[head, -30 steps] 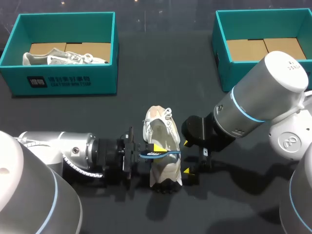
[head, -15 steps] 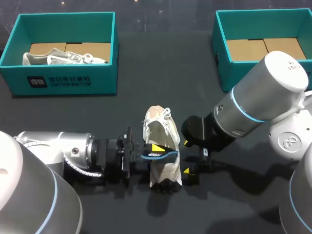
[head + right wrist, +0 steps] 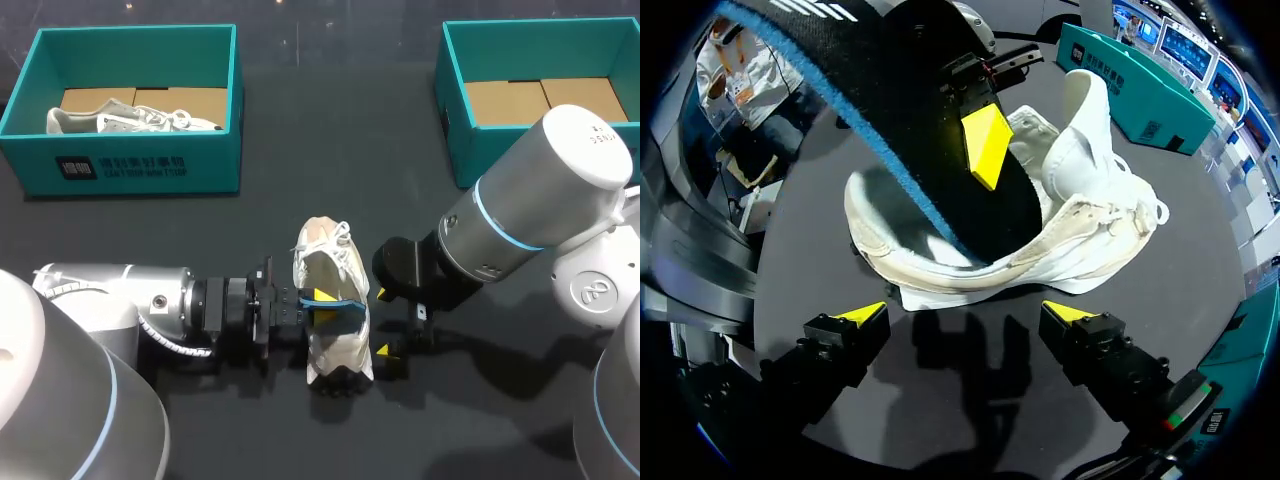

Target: Take the shoe out of the shoebox, open the shoe tongue, remove and reinsert the insole, then place the shoe into the shoebox

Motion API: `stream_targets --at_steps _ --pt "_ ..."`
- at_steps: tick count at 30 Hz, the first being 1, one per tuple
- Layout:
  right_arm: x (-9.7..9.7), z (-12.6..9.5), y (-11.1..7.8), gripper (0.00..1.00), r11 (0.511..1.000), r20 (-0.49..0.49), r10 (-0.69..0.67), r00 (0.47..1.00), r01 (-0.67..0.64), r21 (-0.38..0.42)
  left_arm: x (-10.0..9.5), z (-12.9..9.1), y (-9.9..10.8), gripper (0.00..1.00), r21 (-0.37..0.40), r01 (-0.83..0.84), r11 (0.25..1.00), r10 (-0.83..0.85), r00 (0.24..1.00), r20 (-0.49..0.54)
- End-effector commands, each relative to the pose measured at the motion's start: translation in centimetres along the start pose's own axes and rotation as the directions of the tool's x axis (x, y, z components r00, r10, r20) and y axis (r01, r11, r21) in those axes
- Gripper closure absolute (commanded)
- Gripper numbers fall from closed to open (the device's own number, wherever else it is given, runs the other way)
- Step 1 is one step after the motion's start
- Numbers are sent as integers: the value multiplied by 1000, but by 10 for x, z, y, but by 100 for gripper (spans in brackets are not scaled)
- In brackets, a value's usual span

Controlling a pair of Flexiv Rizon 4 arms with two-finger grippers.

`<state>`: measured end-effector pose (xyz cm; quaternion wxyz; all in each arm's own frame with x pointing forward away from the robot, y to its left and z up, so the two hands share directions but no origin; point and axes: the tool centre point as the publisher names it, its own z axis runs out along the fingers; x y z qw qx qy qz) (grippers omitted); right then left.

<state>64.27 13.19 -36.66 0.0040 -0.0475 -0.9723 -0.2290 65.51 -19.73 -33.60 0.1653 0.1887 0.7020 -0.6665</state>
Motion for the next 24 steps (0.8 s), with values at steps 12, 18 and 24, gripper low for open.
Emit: stream_targets --at_steps 12,18,24 --pt "2 1 0 0 1000 4 1 1000 -1 1 3 -2 -29 64 -49 9 999 -8 1000 12" --pt "2 1 0 0 1000 4 1 1000 -1 1 6 -4 -42 62 -100 15 995 -14 1000 17" --pt "2 1 0 0 1000 4 1 1000 -1 1 12 -3 -49 65 -140 15 990 -15 1000 -1"
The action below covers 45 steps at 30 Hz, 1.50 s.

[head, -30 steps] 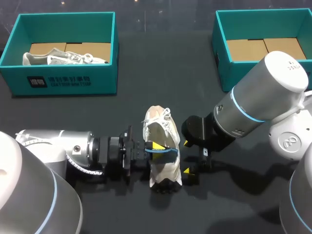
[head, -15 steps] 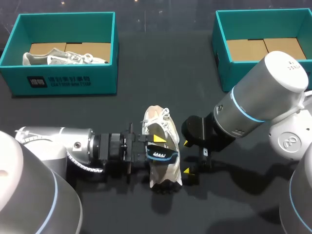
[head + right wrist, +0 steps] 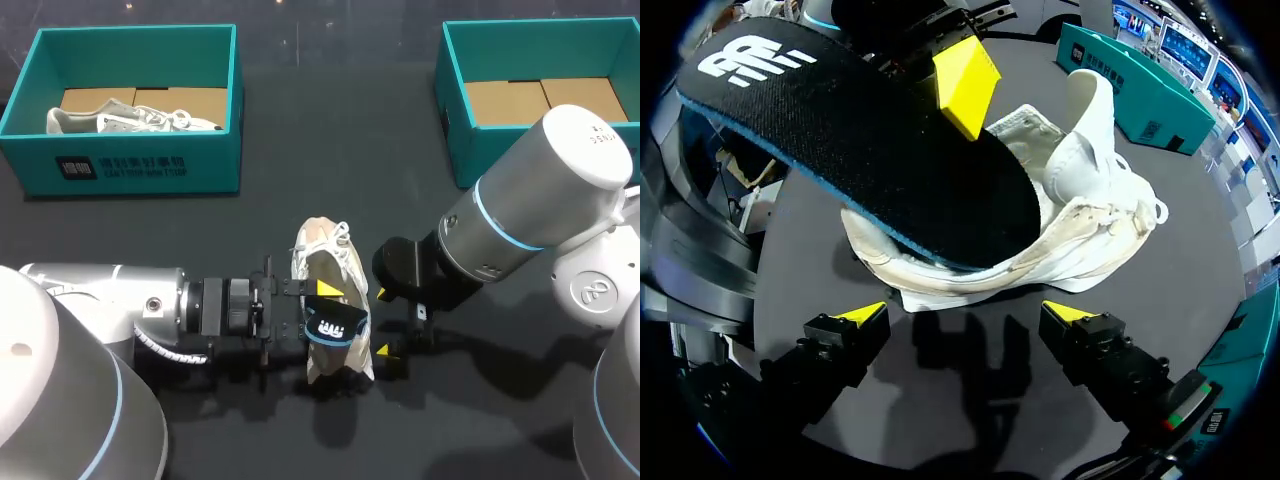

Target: Take the shoe out of the shoebox, open the shoe tongue, remove and reinsert the insole, then place the shoe into the shoebox

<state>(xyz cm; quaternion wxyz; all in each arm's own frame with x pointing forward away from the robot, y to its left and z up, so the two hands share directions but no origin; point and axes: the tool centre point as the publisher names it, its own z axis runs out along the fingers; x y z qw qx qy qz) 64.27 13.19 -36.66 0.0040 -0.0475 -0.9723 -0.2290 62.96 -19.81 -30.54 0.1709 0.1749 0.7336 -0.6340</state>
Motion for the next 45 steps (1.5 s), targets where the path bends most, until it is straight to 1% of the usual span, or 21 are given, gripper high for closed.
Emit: stream_targets --at_steps 1,2,6,10,12,16,25,31,36,37,38,39,42,45 --pt "2 1 0 0 1000 4 1 1000 -1 1 6 -3 -11 78 -48 2 999 -2 1000 -8" --pt "2 1 0 0 1000 4 1 1000 -1 1 7 -3 -11 100 -43 3 999 -4 1000 -15" --pt "2 1 0 0 1000 4 1 1000 -1 1 11 -3 -8 100 -31 -2 1000 2 1000 -21" --pt "2 1 0 0 1000 4 1 1000 -1 1 10 -3 1 100 -16 -33 999 33 999 0" --pt "2 1 0 0 1000 4 1 1000 -1 1 9 -3 6 100 4 -48 999 48 999 13" --pt "2 1 0 0 1000 4 1 1000 -1 1 8 -1 17 100 13 -71 997 71 997 22" --pt "2 1 0 0 1000 4 1 1000 -1 1 3 1 30 100 13 -110 994 110 994 25" --pt "2 1 0 0 1000 4 1 1000 -1 1 -3 4 39 100 -15 -144 989 144 989 28" --pt "2 1 0 0 1000 4 1 1000 -1 1 -6 3 44 100 -26 -134 991 135 990 36" --pt "2 1 0 0 1000 4 1 1000 -1 1 -6 2 43 88 -27 -132 991 133 990 38" --pt "2 1 0 0 1000 4 1 1000 -1 1 -6 1 42 68 -26 -127 992 128 991 39" --pt "2 1 0 0 1000 4 1 1000 -1 1 -6 0 40 62 -24 -125 992 126 991 38" --pt "2 1 0 0 1000 4 1 1000 -1 1 -5 -2 34 58 -21 -121 992 122 992 38" --pt "2 1 0 0 1000 4 1 1000 -1 1 -3 -4 27 56 -20 -119 993 120 992 39"
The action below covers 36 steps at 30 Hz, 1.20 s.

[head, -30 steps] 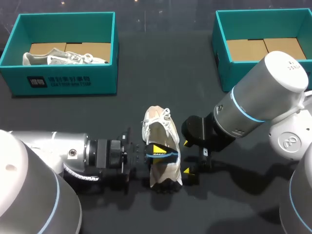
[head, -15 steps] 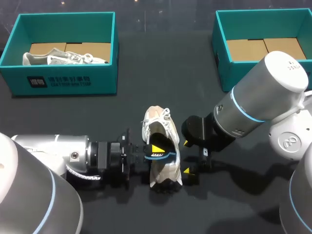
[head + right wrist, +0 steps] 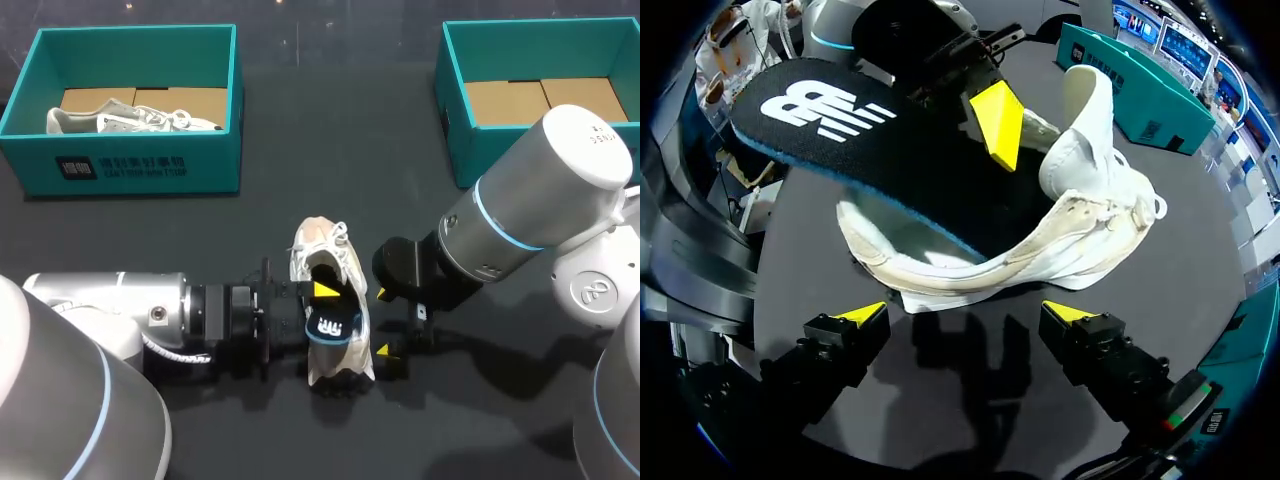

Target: Take the shoe out of the shoebox, open the shoe tongue, remove and reinsert the insole, then place the shoe into the shoebox

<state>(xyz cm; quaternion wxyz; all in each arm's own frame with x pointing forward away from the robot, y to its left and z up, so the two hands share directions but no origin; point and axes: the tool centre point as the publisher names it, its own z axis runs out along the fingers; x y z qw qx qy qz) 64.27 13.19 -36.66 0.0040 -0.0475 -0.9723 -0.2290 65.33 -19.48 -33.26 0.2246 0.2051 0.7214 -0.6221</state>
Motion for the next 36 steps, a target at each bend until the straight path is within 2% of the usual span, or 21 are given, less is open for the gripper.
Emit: stream_targets --at_steps 1,4,12,14,16,17,36 --pt "2 1 0 0 1000 4 1 1000 -1 1 4 -6 -12 56 -6 1 1000 -1 1000 -1" --pt "2 1 0 0 1000 4 1 1000 -1 1 4 -7 -20 54 -8 -5 1000 5 1000 -5" --pt "2 1 0 0 1000 4 1 1000 -1 1 6 -4 -38 56 -31 -53 998 52 998 -39" --pt "2 1 0 0 1000 4 1 1000 -1 1 7 -3 -40 66 -38 -58 998 56 997 -56" --pt "2 1 0 0 1000 4 1 1000 -1 1 8 -1 -40 94 -51 -78 996 74 995 -68" --pt "2 1 0 0 1000 4 1 1000 -1 1 9 -1 -39 100 -52 -79 995 75 995 -73" --pt "2 1 0 0 1000 4 1 1000 -1 1 3 8 13 100 -118 -111 987 108 994 -33"
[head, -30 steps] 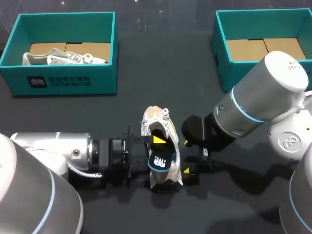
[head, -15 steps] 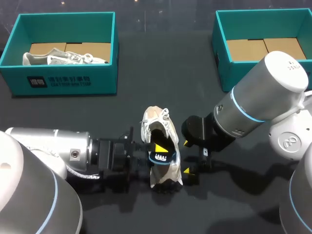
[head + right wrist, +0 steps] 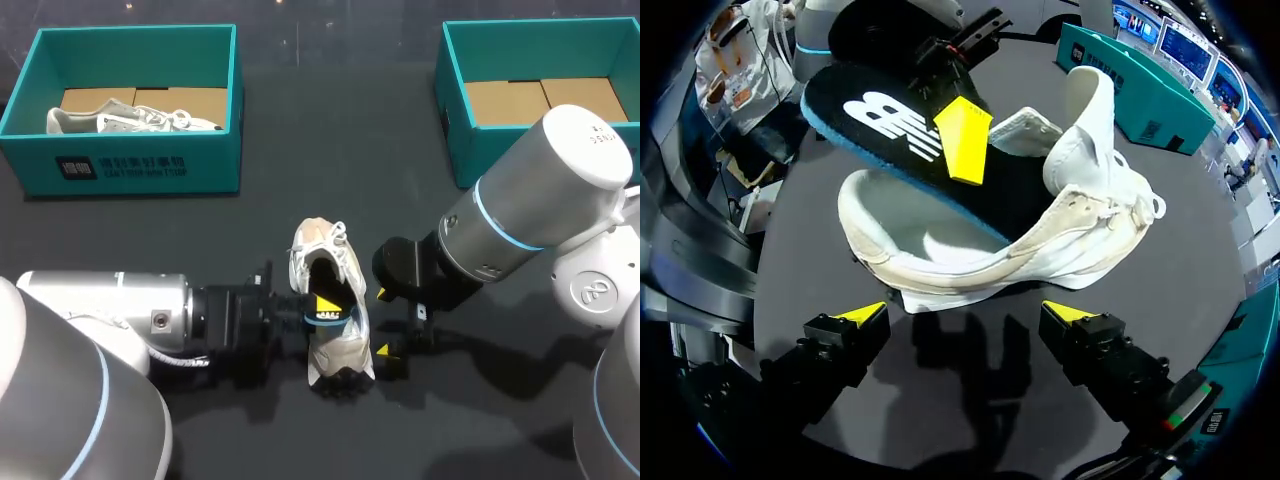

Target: Take the shoe out of the shoebox, open the shoe tongue, remove and reinsert the insole, then place the shoe into the shoebox

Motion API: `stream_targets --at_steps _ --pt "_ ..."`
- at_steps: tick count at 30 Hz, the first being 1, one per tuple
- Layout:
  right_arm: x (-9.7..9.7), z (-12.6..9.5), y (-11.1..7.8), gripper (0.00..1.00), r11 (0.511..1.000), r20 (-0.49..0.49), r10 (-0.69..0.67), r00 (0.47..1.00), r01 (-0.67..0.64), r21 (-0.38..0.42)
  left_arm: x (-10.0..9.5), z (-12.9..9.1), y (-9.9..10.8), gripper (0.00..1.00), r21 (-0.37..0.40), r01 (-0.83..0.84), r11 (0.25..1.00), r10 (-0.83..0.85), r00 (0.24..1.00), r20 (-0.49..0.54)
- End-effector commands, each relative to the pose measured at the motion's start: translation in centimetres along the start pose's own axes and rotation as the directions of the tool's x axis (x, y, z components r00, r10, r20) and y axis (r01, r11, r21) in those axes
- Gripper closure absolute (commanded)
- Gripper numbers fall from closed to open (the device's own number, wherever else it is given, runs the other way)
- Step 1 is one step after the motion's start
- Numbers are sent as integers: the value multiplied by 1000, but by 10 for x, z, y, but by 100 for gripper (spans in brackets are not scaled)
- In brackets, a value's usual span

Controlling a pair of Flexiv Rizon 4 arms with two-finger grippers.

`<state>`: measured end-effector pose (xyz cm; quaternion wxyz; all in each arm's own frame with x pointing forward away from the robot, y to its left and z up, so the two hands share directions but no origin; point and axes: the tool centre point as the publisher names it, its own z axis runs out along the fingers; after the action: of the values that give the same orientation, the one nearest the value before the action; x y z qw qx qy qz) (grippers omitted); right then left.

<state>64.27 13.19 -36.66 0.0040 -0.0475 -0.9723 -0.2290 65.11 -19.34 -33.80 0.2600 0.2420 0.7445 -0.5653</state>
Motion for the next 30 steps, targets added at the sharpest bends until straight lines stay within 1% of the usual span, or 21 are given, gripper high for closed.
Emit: stream_targets --at_steps 1,3,6,7,8,9,12,13,14,15,17,20,23,26,27,28,29,30 --pt "2 1 0 0 1000 4 1 1000 -1 1 -1 10 11 100 -18 3 1000 -3 1000 4" --pt "2 1 0 0 1000 4 1 1000 -1 1 -2 10 15 100 -31 7 999 -7 1000 8" --pt "2 1 0 0 1000 4 1 1000 -1 1 -2 9 16 100 -35 26 999 -26 1000 8" --pt "2 1 0 0 1000 4 1 1000 -1 1 -1 8 14 90 -35 27 999 -27 1000 7" --pt "2 1 0 0 1000 4 1 1000 -1 1 -1 7 11 68 -33 30 999 -29 1000 5" --pt "2 1 0 0 1000 4 1 1000 -1 1 -1 5 8 62 -30 35 999 -35 999 2" --pt "2 1 0 0 1000 4 1 1000 -1 1 -3 1 0 48 -24 39 999 -39 999 3" --pt "2 1 0 0 1000 4 1 1000 -1 1 -4 -1 -3 39 -14 49 999 -49 999 8" --pt "2 1 0 0 1000 4 1 1000 -1 1 -5 -2 -5 35 -10 52 999 -51 999 10" --pt "2 1 0 0 1000 4 1 1000 -1 1 -6 -3 -9 33 -4 57 998 -57 998 11" --pt "2 1 0 0 1000 4 1 1000 -1 1 -7 -6 -15 35 -1 63 998 -63 998 11" --pt "2 1 0 0 1000 4 1 1000 -1 1 -8 -11 -24 35 -7 62 998 -62 998 -2" --pt "2 1 0 0 1000 4 1 1000 -1 1 -7 -13 -30 41 -22 63 998 -64 997 -37" --pt "2 1 0 0 1000 4 1 1000 -1 1 -3 -9 -31 56 -26 51 998 -53 997 -56" --pt "2 1 0 0 1000 4 1 1000 -1 1 -2 -7 -31 70 -29 44 999 -45 997 -63" --pt "2 1 0 0 1000 4 1 1000 -1 1 -1 -5 -31 93 -31 38 999 -40 997 -65" --pt "2 1 0 0 1000 4 1 1000 -1 1 0 -3 -31 100 -30 37 999 -39 997 -65" --pt "2 1 0 0 1000 4 1 1000 -1 1 1 -1 -31 100 -27 36 999 -38 997 -68"
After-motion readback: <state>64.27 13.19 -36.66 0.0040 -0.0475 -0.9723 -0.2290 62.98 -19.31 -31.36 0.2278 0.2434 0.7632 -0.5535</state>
